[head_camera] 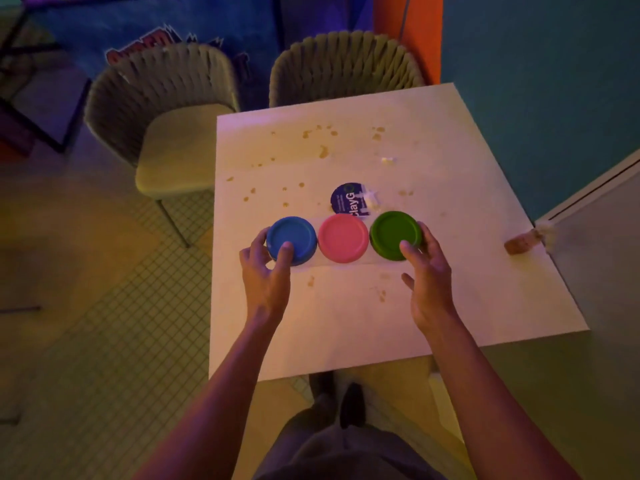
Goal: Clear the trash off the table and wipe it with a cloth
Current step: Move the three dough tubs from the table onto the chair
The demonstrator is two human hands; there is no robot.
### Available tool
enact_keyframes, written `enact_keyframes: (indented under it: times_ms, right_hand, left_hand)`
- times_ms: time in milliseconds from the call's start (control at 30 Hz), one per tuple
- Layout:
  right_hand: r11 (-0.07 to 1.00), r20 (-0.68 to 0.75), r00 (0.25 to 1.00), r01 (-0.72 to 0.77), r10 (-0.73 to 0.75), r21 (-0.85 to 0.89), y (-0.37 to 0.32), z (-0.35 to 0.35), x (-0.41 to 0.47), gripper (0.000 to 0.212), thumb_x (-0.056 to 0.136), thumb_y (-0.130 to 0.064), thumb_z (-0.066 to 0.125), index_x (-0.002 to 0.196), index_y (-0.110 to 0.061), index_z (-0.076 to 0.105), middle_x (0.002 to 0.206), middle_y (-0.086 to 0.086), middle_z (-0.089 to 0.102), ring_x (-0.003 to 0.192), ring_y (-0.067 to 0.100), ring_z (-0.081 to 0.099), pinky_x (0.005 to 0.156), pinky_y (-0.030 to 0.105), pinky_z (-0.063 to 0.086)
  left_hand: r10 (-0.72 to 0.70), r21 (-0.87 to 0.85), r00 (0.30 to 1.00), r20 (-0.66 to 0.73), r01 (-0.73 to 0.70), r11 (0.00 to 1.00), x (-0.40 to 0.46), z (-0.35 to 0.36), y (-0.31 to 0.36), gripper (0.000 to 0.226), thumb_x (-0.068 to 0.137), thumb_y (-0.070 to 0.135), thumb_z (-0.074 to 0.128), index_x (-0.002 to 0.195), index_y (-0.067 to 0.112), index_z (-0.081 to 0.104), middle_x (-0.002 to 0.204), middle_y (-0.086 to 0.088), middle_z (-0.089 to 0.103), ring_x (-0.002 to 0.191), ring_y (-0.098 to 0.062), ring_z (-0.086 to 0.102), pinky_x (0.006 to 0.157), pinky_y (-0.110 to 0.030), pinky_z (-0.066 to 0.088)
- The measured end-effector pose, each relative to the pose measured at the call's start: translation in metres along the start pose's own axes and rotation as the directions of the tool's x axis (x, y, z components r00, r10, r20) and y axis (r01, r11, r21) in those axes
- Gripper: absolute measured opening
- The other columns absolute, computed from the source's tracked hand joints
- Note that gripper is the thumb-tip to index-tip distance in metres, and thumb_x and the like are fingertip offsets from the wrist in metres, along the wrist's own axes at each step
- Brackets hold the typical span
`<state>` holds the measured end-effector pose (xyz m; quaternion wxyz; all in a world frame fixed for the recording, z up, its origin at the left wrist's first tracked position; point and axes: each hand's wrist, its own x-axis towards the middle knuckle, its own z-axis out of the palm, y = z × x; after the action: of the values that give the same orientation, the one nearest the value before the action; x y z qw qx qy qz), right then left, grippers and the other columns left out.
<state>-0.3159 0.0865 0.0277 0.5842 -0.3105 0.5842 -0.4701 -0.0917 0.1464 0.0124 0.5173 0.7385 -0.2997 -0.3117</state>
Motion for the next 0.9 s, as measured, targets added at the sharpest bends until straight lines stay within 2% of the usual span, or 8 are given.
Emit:
enact_keyframes:
  times_ms: [133,267,400,500,600,733,833,900]
  right_hand:
    - [1.0,0.071,0.997,-0.014,0.016,-0.021,0.011,0.004,-0.019,0.05,0.097,-0.02,0.06,0.142,-0.038,0.047,0.124,-0.019,0.06,0.111,-0.002,0.054,0.097,0.037,0.046]
    - [0.996,0.125,0.991,-0.037,0.047,-0.082,0.027,0.014,-0.039,0.049,0.097,-0.023,0.06,0.142,-0.038,0.048,0.132,-0.01,0.058,0.111,0.004,0.056,0.096,0.041,0.051]
    - [0.985,0.185,0.982,-0.016,0.049,-0.173,0.046,0.041,-0.062,0.049,0.097,-0.025,0.061,0.142,-0.036,0.049,0.11,-0.026,0.061,0.105,0.003,0.058,0.09,0.038,0.052]
    - [0.967,0.255,0.966,0.016,0.051,-0.253,0.062,0.06,-0.076,0.049,0.098,-0.028,0.06,0.144,-0.035,0.047,0.104,-0.027,0.061,0.099,0.003,0.059,0.087,0.036,0.052]
    - [0.94,0.329,0.942,0.057,0.06,-0.336,0.076,0.08,-0.086,0.052,0.098,-0.032,0.06,0.147,-0.035,0.043,0.12,-0.015,0.062,0.114,0.011,0.059,0.093,0.037,0.054]
    - [0.899,0.382,0.923,0.124,0.051,-0.421,0.093,0.127,-0.099,0.054,0.097,-0.034,0.062,0.148,-0.033,0.043,0.133,-0.001,0.06,0.121,0.019,0.058,0.094,0.038,0.054]
    - [0.88,0.382,0.924,0.16,0.026,-0.448,0.102,0.164,-0.11,0.053,0.095,-0.031,0.063,0.146,-0.031,0.046,0.132,0.002,0.062,0.116,0.022,0.061,0.087,0.032,0.054]
    - [0.87,0.378,0.926,0.178,0.011,-0.46,0.108,0.192,-0.119,0.052,0.094,-0.03,0.065,0.143,-0.031,0.048,0.13,0.0,0.063,0.113,0.02,0.063,0.086,0.033,0.055]
  left_hand:
    - [-0.005,0.035,0.998,-0.057,0.007,0.999,-0.028,-0.022,-0.01,0.051,0.092,0.047,0.062,0.139,0.03,0.053,0.12,0.001,0.046,0.107,-0.012,0.056,0.095,-0.039,0.052]
    - [-0.028,0.053,0.991,-0.128,0.035,0.998,-0.057,-0.052,-0.027,0.047,0.092,0.047,0.061,0.136,0.029,0.057,0.113,0.01,0.047,0.101,0.002,0.054,0.094,-0.028,0.046]
    - [-0.058,0.088,0.978,-0.201,0.077,0.993,-0.069,-0.099,-0.039,0.057,0.086,0.053,0.055,0.136,0.026,0.058,0.119,-0.001,0.049,0.1,0.008,0.051,0.087,-0.015,0.04]
    - [-0.069,0.102,0.97,-0.235,0.095,0.99,-0.071,-0.131,-0.047,0.05,0.093,0.047,0.059,0.138,0.025,0.057,0.121,-0.004,0.048,0.104,0.006,0.05,0.094,-0.02,0.041]
    - [-0.072,0.109,0.963,-0.258,0.103,0.989,-0.067,-0.163,-0.056,0.043,0.097,0.042,0.061,0.137,0.028,0.056,0.118,-0.001,0.048,0.099,0.002,0.053,0.088,-0.019,0.043]
    - [-0.092,0.075,0.955,-0.283,0.117,0.99,-0.052,-0.213,-0.069,0.054,0.087,0.053,0.057,0.136,0.031,0.056,0.117,0.0,0.048,0.093,-0.009,0.057,0.078,-0.021,0.046]
    - [-0.106,0.068,0.952,-0.287,0.131,0.989,-0.04,-0.248,-0.08,0.058,0.085,0.054,0.057,0.138,0.03,0.056,0.116,-0.001,0.048,0.089,-0.008,0.057,0.078,-0.02,0.048]
    - [-0.117,0.065,0.956,-0.269,0.139,0.988,-0.025,-0.275,-0.088,0.053,0.089,0.05,0.06,0.138,0.031,0.056,0.114,0.001,0.048,0.089,-0.009,0.058,0.082,-0.026,0.051]
